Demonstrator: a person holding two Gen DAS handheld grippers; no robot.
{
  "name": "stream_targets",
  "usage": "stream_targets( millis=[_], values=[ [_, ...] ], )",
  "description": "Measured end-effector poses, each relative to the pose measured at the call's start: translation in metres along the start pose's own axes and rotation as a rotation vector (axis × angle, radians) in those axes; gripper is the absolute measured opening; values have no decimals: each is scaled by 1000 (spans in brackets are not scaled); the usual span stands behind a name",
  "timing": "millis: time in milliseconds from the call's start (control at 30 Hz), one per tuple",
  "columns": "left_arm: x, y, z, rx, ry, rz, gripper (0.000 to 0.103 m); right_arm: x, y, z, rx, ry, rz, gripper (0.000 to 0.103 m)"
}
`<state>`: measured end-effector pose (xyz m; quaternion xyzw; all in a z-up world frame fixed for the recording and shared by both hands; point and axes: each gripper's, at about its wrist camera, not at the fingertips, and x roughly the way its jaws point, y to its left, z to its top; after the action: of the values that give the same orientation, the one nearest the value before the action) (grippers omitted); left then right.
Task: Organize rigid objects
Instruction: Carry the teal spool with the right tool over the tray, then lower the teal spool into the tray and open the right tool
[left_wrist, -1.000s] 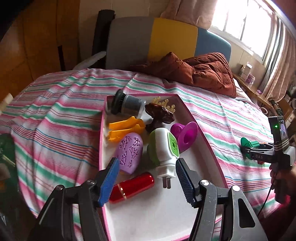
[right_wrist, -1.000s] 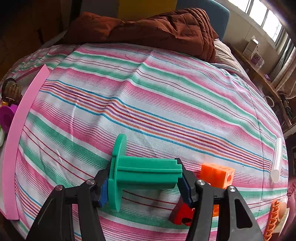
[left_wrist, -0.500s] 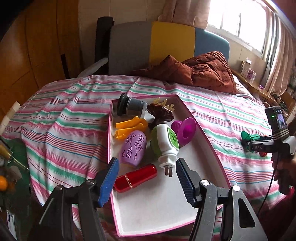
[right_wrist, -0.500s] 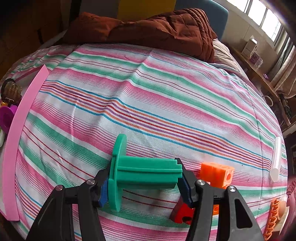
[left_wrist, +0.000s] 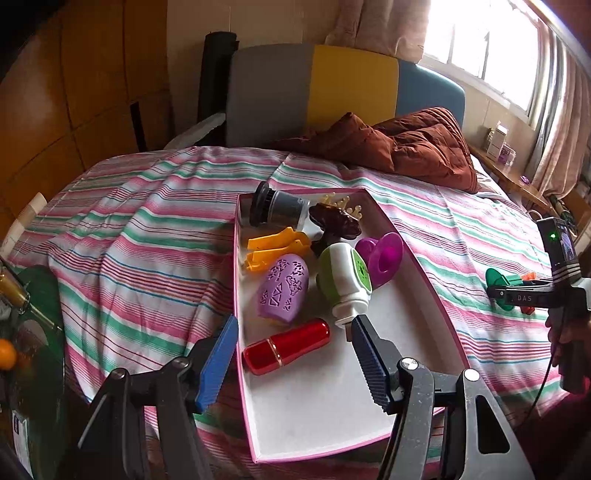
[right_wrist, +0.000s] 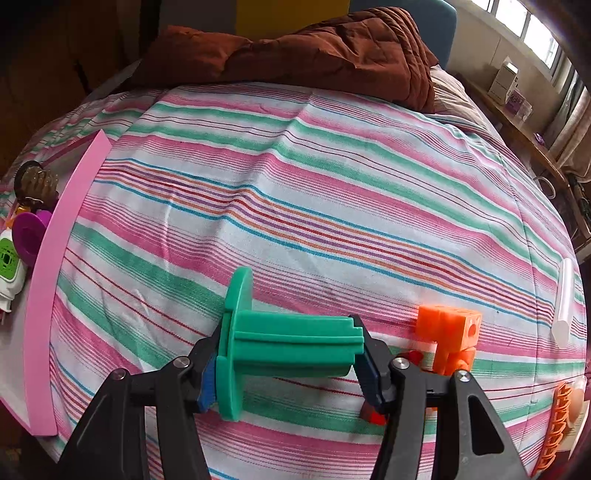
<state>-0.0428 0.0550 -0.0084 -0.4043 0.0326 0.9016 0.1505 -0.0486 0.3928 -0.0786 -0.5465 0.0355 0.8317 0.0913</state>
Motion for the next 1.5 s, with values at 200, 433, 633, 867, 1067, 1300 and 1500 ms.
stream_targets(
  millis=[200, 433, 633, 867, 1067, 1300, 1500],
  values=[
    [0, 12, -2, -31, 1, 4, 64, -27, 36, -4, -56, -45, 112, 60],
    [-1, 23, -5, -64, 0, 12, 64, -77, 109, 2, -213, -157, 262, 60],
    [-2, 29, -5, -75, 0, 10, 64, -84, 170, 4, -330, -167, 299, 60],
    [2, 34, -8, -84, 17, 9, 64, -54, 203, 5, -384, -113, 246, 60],
    [3, 35, -10, -90, 17, 7, 64, -30, 224, 1, -532, -69, 187, 60],
    [2, 36, -10, -94, 14, 14, 64, -28, 221, 3, -500, -64, 201, 61],
    [1, 37, -10, -98, 14, 20, 64, -36, 216, -3, -476, -60, 245, 70]
  ],
)
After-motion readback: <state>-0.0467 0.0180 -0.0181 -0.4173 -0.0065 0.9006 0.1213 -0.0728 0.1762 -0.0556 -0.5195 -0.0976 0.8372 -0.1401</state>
